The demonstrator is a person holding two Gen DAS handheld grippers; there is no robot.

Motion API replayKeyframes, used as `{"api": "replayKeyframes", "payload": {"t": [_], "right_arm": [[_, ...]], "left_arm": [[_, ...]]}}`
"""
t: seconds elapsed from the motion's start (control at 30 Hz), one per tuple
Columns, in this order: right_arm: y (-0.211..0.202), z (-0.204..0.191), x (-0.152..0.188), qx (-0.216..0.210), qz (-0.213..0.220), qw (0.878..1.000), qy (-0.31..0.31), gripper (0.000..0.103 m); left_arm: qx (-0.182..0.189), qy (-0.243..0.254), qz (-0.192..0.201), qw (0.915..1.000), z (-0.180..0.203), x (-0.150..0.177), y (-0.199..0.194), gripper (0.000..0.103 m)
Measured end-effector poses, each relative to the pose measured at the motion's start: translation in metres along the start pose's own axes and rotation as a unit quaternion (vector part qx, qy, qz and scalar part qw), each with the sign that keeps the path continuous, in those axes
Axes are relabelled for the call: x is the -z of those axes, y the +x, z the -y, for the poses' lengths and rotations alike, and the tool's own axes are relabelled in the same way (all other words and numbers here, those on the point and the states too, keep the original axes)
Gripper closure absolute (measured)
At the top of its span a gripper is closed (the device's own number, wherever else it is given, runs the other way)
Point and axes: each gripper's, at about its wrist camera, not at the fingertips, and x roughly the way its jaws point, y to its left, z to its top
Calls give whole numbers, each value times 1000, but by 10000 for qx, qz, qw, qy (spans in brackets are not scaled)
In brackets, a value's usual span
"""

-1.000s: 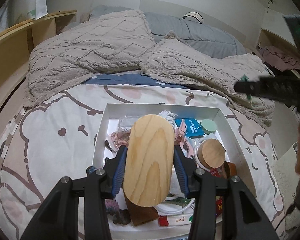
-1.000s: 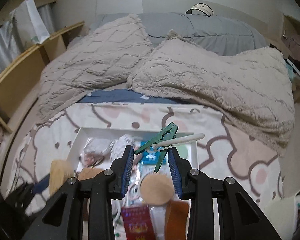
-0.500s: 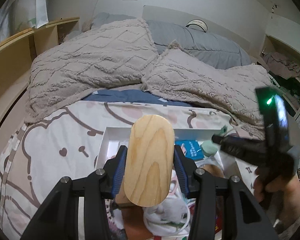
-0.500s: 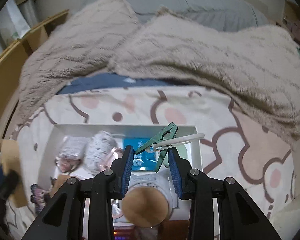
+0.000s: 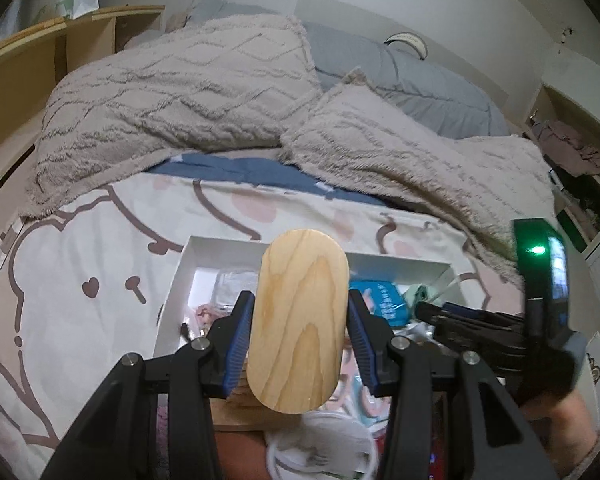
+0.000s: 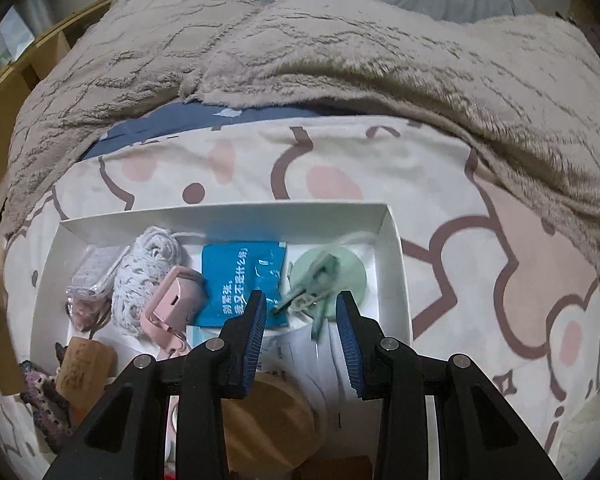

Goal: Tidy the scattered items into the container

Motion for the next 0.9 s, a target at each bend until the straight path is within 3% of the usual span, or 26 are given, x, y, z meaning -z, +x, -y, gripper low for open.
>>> {"api": "replayKeyframes", "payload": {"t": [0.03, 0.1, 0.4, 0.7, 0.83, 0.87, 0.9], "right_arm": [[0, 1, 2, -98, -40, 9999, 19, 65], [-1, 1, 4, -146, -68, 9999, 8, 52], [-18, 1, 8, -217, 36, 9997, -122, 52], [-27, 3, 12, -245, 57, 9996, -87, 52], [-28, 0, 13, -272, 51, 9995, -125, 52], [-28, -1, 13, -269, 52, 9995, -136, 52], [-28, -1, 13, -267, 50, 9995, -142, 52]], "left_arm": [[-23, 13, -26, 10000, -2, 1, 2, 58], [-59, 110, -71, 9999, -7, 1, 5, 58], [-184, 829, -395, 9956, -17, 6, 9, 58], [-77, 1639, -1053, 9808, -7, 30, 27, 58], [-174, 1669, -1109, 9796, -5, 33, 33, 57], [-248, 1613, -1039, 9811, -6, 32, 33, 54], [-318, 1561, -973, 9824, -7, 31, 32, 35]]}}
